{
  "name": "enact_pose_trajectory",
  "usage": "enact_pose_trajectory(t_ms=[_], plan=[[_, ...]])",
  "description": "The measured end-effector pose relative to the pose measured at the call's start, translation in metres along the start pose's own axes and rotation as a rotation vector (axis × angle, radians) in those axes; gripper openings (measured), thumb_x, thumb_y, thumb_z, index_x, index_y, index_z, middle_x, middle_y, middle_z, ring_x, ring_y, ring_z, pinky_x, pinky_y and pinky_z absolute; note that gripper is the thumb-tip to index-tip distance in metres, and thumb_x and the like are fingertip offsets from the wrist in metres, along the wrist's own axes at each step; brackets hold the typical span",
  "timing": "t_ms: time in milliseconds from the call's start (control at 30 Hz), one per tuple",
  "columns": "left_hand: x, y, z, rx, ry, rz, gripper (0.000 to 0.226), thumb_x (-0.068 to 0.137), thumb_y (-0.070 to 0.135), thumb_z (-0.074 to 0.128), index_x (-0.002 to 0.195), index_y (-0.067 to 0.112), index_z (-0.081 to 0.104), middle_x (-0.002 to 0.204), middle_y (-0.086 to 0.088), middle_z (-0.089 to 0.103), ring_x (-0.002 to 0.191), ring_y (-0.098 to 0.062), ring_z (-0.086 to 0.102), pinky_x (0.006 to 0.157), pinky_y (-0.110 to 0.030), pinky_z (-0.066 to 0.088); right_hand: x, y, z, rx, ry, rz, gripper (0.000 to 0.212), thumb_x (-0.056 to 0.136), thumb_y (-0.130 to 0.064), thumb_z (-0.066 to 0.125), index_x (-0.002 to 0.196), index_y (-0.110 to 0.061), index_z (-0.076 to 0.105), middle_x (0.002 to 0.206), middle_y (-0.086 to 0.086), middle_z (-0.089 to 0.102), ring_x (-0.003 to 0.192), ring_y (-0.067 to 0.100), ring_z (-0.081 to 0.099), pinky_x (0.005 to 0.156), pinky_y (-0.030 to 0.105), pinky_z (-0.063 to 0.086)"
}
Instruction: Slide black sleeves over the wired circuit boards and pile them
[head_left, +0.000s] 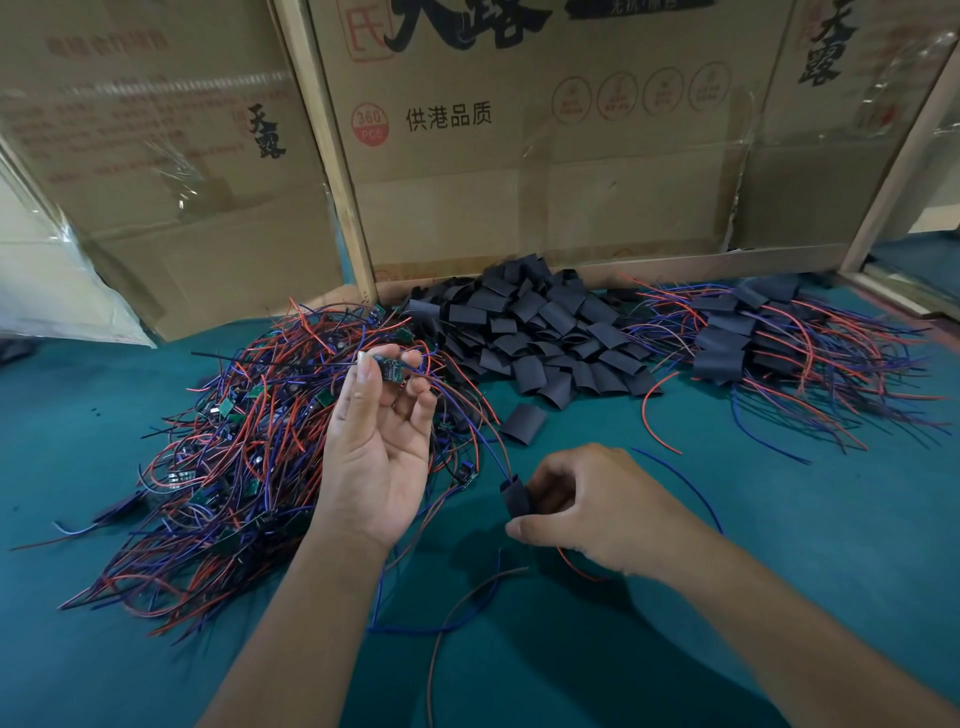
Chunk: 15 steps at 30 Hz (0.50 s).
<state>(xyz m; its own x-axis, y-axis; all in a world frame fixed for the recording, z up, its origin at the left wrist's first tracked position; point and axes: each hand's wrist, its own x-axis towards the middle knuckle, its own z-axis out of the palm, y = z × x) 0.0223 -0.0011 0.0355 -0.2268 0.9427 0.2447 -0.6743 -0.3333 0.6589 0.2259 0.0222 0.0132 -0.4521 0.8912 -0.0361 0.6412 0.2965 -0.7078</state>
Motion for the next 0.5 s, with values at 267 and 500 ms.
enact_pose_trajectory(t_ms=[267, 500], plan=[[0.0, -0.003, 0.003, 0.042, 0.034, -0.009, 0.018, 0.082, 0.036, 0.069, 0.089, 0.02, 0.073, 0.091, 0.001, 0.067, 0.075, -0.008, 0.062, 0.073, -0.019, 0.055, 0.0, -0.002, 0.001, 0.067, 0.127, -0.062, 0.031, 0.067, -0.051, 0.081, 0.081, -0.026, 0.069, 0.072, -0.012, 0.07, 0.068, 0.0, 0.064, 0.067, 0.025, 0.054], [-0.003, -0.016, 0.007, 0.157, 0.031, -0.097, 0.017, 0.086, 0.029, 0.062, 0.089, 0.013, 0.066, 0.089, -0.006, 0.069, 0.071, -0.01, 0.063, 0.069, -0.019, 0.056, -0.003, -0.005, -0.002, 0.091, 0.301, -0.226, 0.018, 0.075, -0.042, 0.075, 0.085, -0.03, 0.066, 0.081, -0.019, 0.069, 0.079, 0.001, 0.064, 0.07, 0.022, 0.051]])
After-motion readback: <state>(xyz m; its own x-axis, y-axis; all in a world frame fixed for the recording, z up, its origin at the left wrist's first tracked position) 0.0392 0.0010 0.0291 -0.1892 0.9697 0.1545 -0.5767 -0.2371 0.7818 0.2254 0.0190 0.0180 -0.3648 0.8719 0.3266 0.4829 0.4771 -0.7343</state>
